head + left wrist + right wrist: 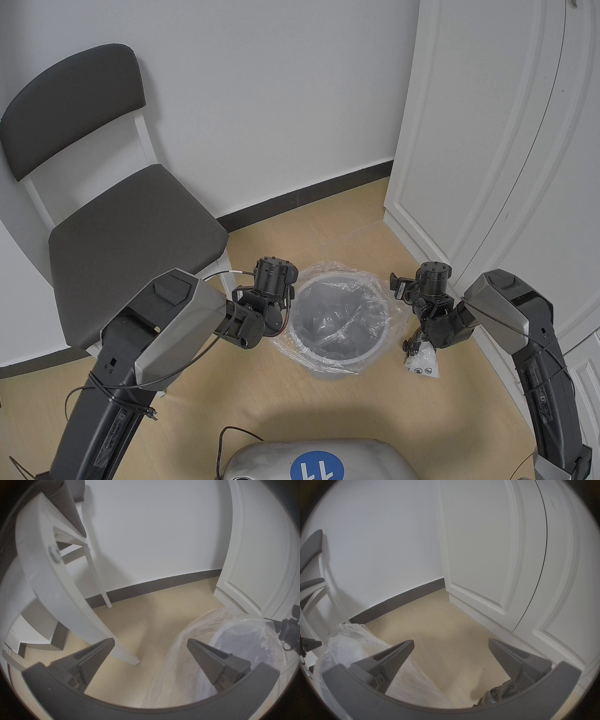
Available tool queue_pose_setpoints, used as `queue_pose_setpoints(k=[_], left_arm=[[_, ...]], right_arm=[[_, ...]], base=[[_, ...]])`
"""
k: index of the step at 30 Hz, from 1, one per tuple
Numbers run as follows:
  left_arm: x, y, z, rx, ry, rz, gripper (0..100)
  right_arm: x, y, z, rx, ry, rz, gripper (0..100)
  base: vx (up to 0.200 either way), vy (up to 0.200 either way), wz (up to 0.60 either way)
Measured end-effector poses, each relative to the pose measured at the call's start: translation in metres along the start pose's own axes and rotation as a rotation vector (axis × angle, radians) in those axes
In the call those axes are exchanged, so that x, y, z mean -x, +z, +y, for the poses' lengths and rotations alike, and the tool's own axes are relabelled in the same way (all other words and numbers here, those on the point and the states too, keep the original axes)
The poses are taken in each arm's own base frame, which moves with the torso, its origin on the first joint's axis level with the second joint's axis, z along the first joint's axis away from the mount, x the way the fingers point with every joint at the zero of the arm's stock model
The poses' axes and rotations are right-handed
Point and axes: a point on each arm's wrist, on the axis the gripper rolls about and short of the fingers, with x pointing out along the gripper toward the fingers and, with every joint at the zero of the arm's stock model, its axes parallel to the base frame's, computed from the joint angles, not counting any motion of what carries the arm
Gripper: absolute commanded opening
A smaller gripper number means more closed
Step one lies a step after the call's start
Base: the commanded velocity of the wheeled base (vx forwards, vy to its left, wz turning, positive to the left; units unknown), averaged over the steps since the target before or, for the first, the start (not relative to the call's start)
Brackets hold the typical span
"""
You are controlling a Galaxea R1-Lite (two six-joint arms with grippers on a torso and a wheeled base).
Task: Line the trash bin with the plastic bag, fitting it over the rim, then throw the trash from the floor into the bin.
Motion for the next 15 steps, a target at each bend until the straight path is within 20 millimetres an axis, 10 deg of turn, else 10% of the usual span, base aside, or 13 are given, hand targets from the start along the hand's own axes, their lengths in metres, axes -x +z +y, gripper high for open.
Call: queue_pose_setpoints(k=[15], left_arm=[[0.047, -0.013, 0.033, -0.102, 0.029, 0.153, 100]], right_arm=[[0.031, 0.01, -0.007, 0.122, -0.037, 0.225, 100]], base=[[0.0, 0.0, 0.0]])
